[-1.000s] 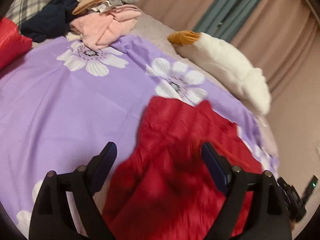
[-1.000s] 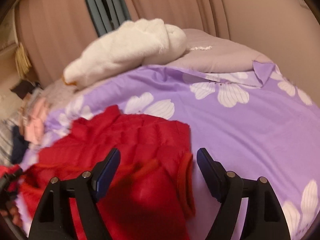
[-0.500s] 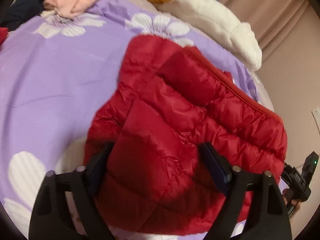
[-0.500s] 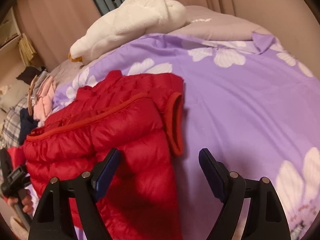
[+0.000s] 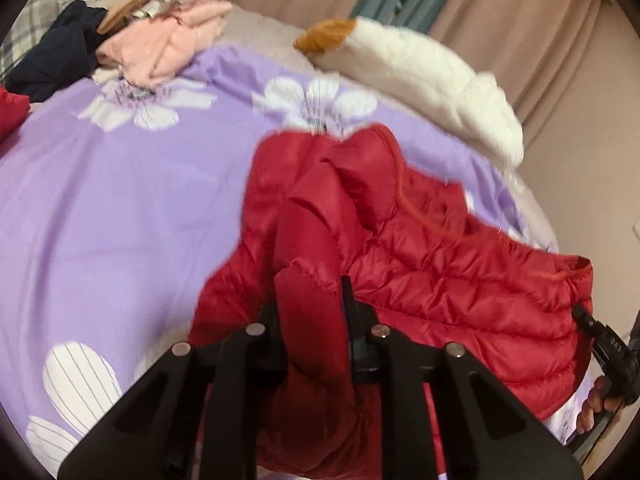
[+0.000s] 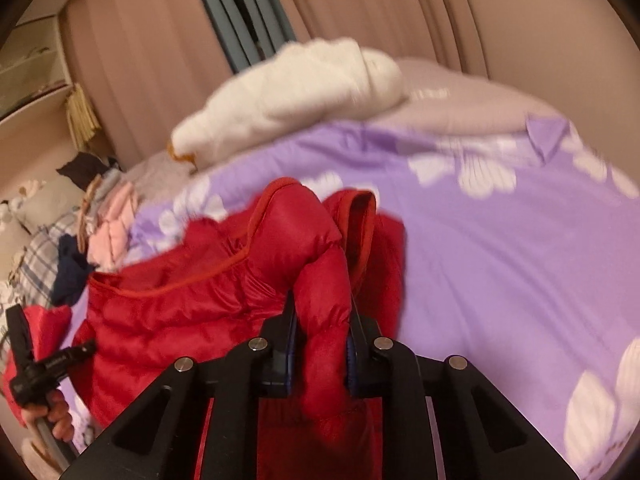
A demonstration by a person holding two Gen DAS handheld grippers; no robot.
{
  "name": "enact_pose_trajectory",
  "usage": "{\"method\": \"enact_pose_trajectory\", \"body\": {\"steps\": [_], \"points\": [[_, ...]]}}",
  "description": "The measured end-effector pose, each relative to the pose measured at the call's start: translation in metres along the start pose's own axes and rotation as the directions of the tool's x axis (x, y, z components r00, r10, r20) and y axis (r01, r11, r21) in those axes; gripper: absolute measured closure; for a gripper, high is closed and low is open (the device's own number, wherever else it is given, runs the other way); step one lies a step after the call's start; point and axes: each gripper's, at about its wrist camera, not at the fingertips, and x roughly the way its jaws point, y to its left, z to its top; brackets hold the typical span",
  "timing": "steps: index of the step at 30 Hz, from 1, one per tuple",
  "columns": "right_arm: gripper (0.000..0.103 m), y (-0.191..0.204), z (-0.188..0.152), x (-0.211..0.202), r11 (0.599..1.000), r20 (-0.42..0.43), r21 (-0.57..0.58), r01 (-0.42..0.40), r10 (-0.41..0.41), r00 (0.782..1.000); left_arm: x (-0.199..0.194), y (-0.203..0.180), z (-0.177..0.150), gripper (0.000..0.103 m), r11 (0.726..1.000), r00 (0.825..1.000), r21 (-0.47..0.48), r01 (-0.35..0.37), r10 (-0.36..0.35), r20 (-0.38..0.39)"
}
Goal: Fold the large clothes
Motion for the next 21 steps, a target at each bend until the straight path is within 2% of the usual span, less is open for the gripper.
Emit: {"method": "enact_pose_trajectory", "body": {"steps": [3, 8, 12, 14, 15, 17, 20, 21], "points": [[0.09, 0.007, 0.011, -0.008, 1.0, 0.039, -0.014, -0.01, 0.011, 0.999, -0.013, 0.0, 0.015, 0.085, 0.999, 0.998, -0.025, 0.03, -0.029, 0.05], [0.092, 0.018, 0.023, -0.011, 0.999, 0.1, -0.05, 0.004, 0.001, 0.995, -0.027, -0.017, 0.032, 0.085, 1.0, 0.99, 0.02, 0.006, -0.009, 0.139], [0.092, 0.017, 0.042, -0.005, 0.999, 0.135, -0.032, -0.001, 0.005, 0.991, -0.036, -0.015, 0.051, 0.085, 0.995, 0.975, -0.047, 0.088, -0.076, 0.208], [0.092, 0.012, 0.053, 0.009, 1.0, 0.129, -0.009, 0.004, -0.002, 0.992, -0.027, -0.015, 0.066, 0.085, 0.994, 0.971, -0.079, 0.077, -0.056, 0.234], [0.092, 0.009, 0.059, 0.021, 1.0, 0.108, 0.009, 0.011, -0.012, 0.994, -0.018, -0.014, 0.072, 0.084, 0.994, 0.97, -0.086, 0.061, -0.039, 0.239], [0.092, 0.003, 0.066, 0.059, 0.999, 0.046, 0.019, 0.049, -0.05, 0.998, 0.006, -0.015, 0.083, 0.081, 0.996, 0.972, -0.084, -0.013, 0.032, 0.233], [0.092, 0.001, 0.059, 0.112, 0.985, -0.045, -0.022, 0.172, -0.172, 0.984, 0.07, -0.014, 0.084, 0.076, 0.981, 0.973, -0.045, -0.19, 0.194, 0.124], [0.092, 0.0, 0.051, 0.134, 0.978, -0.073, -0.048, 0.205, -0.208, 0.975, 0.082, -0.011, 0.08, 0.069, 0.975, 0.97, -0.042, -0.216, 0.219, 0.107]]}}
